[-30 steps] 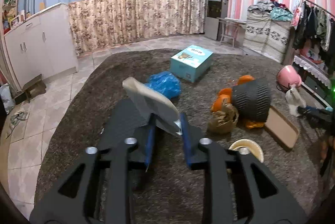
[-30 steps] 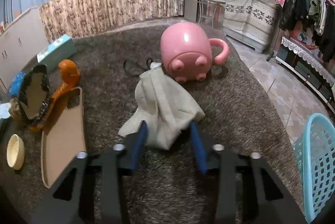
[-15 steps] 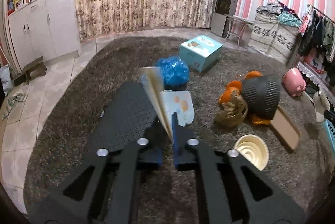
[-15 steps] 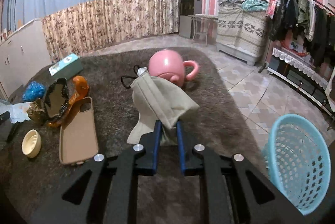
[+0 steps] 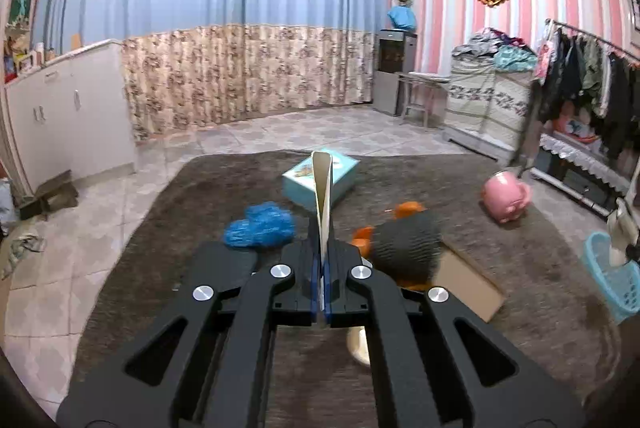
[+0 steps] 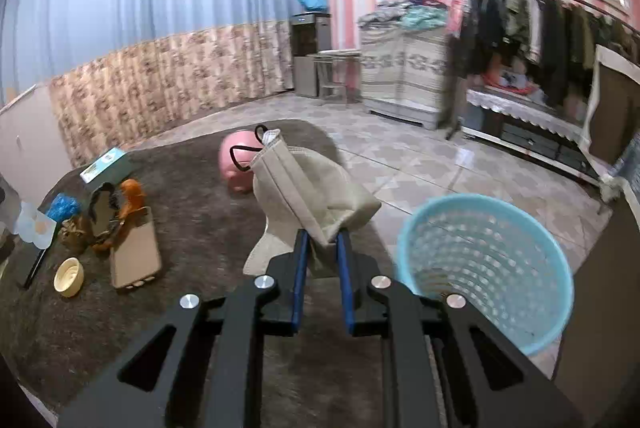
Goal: Collect trash
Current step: 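Carry both items to the basket and open the left tool to drop the card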
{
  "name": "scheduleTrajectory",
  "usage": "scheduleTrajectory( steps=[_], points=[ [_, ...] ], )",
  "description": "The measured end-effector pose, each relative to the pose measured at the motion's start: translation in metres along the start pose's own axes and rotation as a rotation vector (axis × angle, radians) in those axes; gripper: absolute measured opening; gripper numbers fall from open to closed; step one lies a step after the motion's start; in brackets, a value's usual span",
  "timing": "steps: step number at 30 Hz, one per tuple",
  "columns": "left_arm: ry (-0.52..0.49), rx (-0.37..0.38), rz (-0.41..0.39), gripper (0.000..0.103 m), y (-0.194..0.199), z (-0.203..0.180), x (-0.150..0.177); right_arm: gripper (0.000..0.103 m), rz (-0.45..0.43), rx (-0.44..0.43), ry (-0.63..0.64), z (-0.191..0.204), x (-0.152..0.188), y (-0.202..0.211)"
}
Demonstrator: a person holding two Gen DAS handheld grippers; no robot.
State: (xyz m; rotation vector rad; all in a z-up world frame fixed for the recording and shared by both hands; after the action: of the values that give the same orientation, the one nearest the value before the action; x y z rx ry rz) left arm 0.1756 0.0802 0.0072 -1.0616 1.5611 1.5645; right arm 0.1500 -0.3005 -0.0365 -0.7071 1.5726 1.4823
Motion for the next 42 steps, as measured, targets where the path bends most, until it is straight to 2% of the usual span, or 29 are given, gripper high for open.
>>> scheduleTrajectory(
  steps=[7,13,19,29,36,42],
  points=[
    [-0.048,0.097,-0.058,0.000,0.010,-0.066,-0.018,0.016,-0.005,0.082,-0.079,-0.060,0.001,0.002],
    [-0.111,0.211,-0.065,0.000,-0.004,-0.155,-0.020,0.016,0.019,0.173,-0.106,-0.093,0.005,-0.009],
    [-0.187,0.337,-0.021,0.000,-0.024,-0.245,-0.001,0.016,0.039,0.242,-0.105,-0.120,0.008,-0.015],
    [-0.264,0.528,0.008,0.000,-0.034,-0.355,0.023,0.016,0.061,0.302,-0.219,-0.177,0.017,-0.018],
    [-0.322,0.621,0.041,0.000,-0.039,-0.418,0.047,0.016,0.079,0.339,-0.265,-0.202,0.021,-0.026],
    [-0.386,0.657,0.059,0.000,-0.049,-0.462,0.065,0.016,0.073,0.353,-0.330,-0.223,0.027,-0.020]
  ],
)
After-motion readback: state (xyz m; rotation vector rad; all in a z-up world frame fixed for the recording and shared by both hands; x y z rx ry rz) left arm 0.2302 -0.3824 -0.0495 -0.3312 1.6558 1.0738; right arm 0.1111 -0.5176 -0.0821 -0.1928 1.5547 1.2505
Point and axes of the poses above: each gripper's, at about its wrist camera, not at the fingertips, and y roughly against the way its jaws point, z to its left, x to its underside, the point moved 4 cm from there along -y, roughly the way its jaws point, and after that the axes turned 1 degree about x, right-handed, at the moved point
